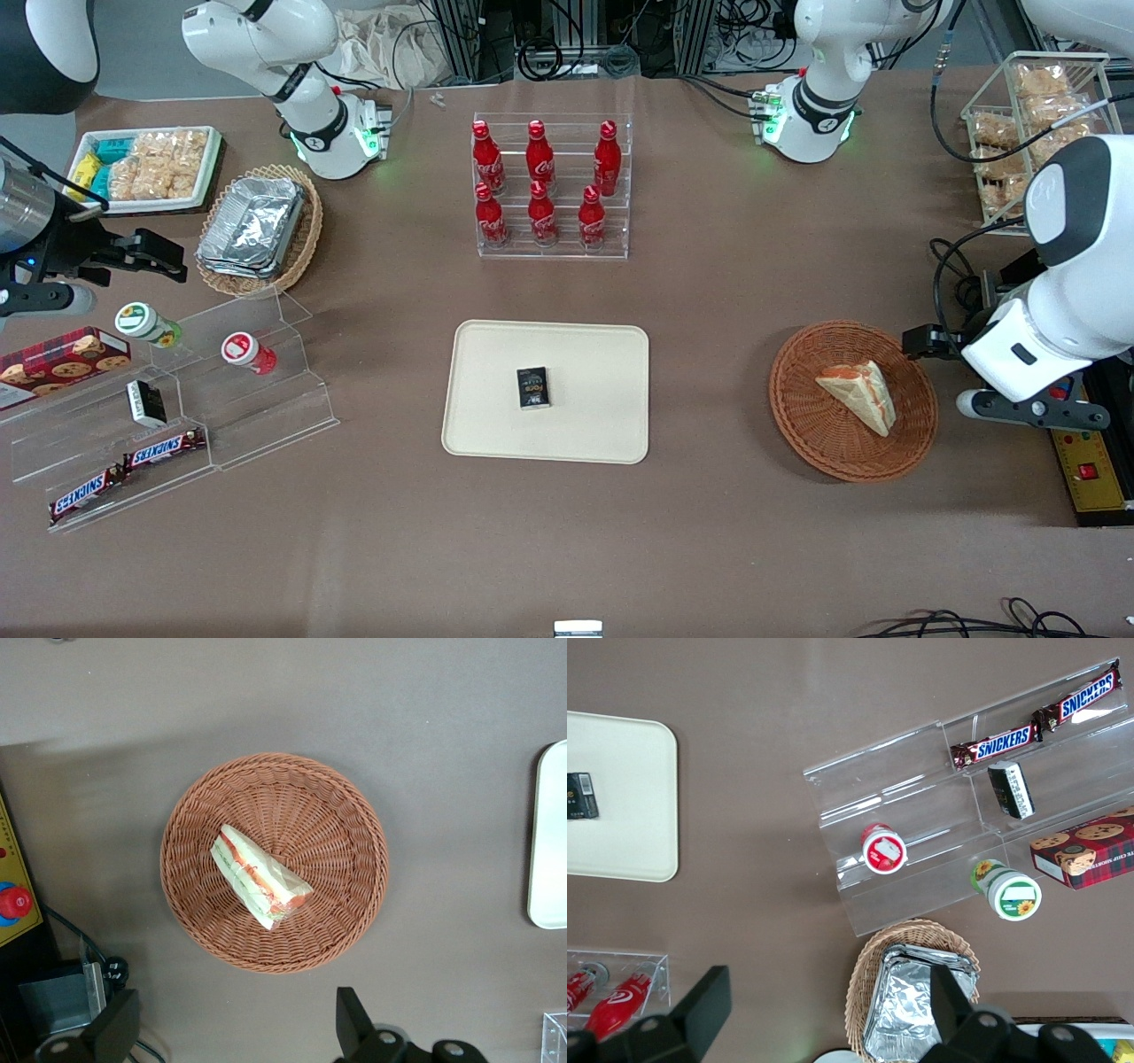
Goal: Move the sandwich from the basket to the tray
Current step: 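Lower the left gripper over the sandwich in the wicker basket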
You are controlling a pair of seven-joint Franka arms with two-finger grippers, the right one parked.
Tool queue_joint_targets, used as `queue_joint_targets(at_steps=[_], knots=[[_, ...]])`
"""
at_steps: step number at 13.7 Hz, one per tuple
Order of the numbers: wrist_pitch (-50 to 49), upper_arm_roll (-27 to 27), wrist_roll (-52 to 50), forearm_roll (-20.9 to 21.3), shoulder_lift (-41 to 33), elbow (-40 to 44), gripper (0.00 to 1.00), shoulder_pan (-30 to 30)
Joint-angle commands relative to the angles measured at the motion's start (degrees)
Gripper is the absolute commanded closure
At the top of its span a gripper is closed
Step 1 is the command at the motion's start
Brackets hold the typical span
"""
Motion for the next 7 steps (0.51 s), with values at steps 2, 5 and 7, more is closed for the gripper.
queue_joint_targets(at_steps=[2,5,7], knots=[[0.1,0.1,-1.3,0.0,1.1,1.3,0.0,-0.4],[0.3,0.2,-1.6,0.0,3.6,3.0,0.0,-1.9],[2.2,0.5,-6.1,-0.5,4.2,1.9,0.0,-1.5]])
